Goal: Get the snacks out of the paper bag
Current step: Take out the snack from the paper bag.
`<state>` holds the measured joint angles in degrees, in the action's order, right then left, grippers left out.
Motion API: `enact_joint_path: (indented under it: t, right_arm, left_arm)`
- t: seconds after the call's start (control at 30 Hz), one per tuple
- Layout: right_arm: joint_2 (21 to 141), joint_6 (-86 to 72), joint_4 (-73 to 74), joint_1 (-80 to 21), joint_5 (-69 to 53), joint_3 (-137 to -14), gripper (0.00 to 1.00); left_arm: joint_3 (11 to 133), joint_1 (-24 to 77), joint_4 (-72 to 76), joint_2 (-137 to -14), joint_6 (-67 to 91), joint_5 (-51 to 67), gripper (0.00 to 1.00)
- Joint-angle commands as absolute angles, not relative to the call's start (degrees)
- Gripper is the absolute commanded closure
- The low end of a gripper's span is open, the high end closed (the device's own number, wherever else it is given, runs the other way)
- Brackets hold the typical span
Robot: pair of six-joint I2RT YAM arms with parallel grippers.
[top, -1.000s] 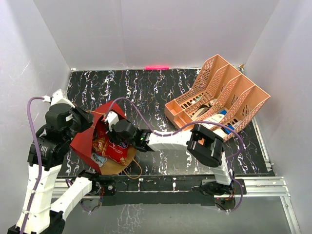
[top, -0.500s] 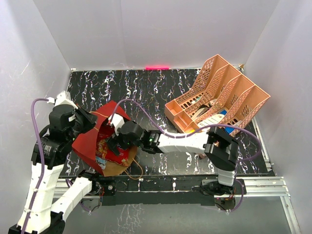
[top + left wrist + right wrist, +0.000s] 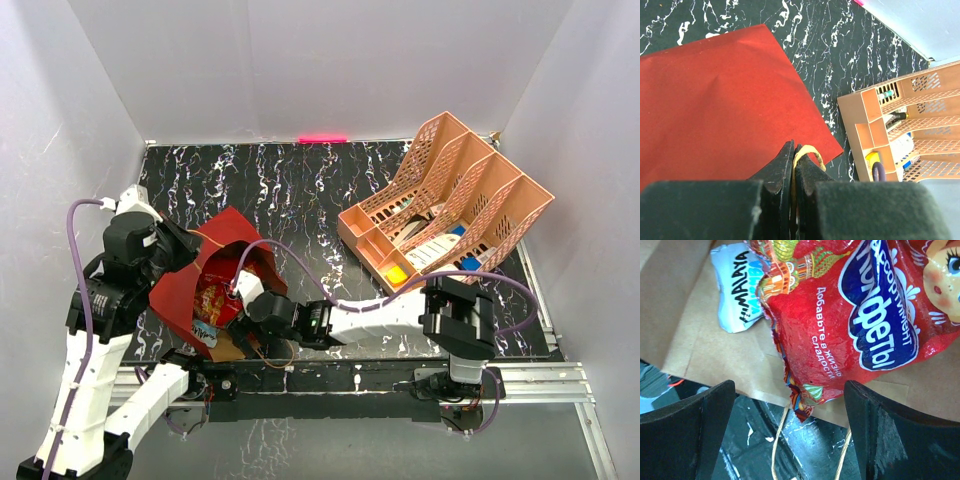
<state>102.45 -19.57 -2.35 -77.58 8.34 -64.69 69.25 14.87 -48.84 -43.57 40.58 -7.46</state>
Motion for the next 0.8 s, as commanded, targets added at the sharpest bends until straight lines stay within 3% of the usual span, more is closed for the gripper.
enact_joint_path:
  t: [0.0,0.3,0.47,0.77]
  right_arm:
    - [106.0,-22.0,-4.9,-80.4,20.9,-65.3,0.04]
    - [113.4,-25.5,-1.6,-81.2,32.6,-70.5,0.03]
    - [114.8,-25.8,-2.4,-81.2,36.7,-71.8,0.10]
    - [116.5,-21.9,-5.2,-81.1,39.4,-73.6,0.49]
  left_arm:
    - [69.4,15.1,-48.3,-42.9,40.7,-7.4,1.00]
    - [68.8,15.1,-48.2,-42.8,40.8,-7.0,1.00]
    - [68.3,15.1,-48.0,-42.6,41.2,-6.7,1.00]
    - [68.4,15.1,-48.5,-41.9,40.8,-8.7,1.00]
